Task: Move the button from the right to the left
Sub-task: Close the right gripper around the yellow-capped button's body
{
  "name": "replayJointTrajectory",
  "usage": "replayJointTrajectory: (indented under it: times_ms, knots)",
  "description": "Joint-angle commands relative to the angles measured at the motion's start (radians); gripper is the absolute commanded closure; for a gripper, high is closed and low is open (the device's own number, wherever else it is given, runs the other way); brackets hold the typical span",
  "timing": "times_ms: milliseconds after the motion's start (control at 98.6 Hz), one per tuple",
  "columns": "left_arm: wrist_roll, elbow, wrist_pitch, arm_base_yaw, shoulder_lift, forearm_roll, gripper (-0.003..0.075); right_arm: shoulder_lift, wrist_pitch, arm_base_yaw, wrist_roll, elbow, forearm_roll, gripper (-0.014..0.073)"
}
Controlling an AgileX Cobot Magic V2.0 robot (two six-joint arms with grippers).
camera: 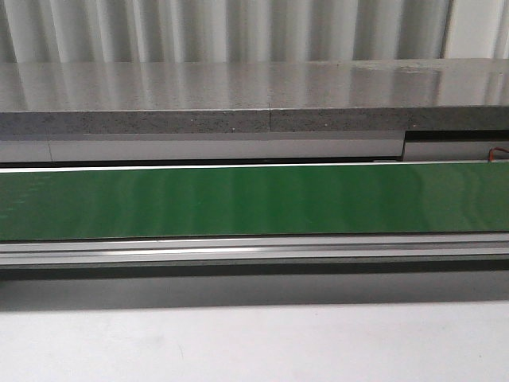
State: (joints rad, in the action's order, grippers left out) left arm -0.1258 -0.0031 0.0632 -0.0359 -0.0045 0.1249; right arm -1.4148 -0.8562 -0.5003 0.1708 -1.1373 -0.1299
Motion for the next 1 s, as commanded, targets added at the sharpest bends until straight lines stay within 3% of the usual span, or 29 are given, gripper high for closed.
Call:
replayJointTrajectory:
  times_ms: [0,284,994]
  knots:
    - [-0.010,0.026,-0.079,-0.008,-0.035,-0.004,0.0740,-0.042,0.062,-0.024,0.037,-0.050,-0.020,0.0031]
    - [-0.010,0.026,-0.079,-0.008,-0.035,-0.004,0.0740,-0.207,0.162,-0.026,0.063,-0.062,-0.013,0.0031]
    - [-0.010,0.026,-0.079,-0.008,-0.035,-0.004,0.0740,-0.414,0.308,-0.026,0.066,-0.071,0.019,0.0031]
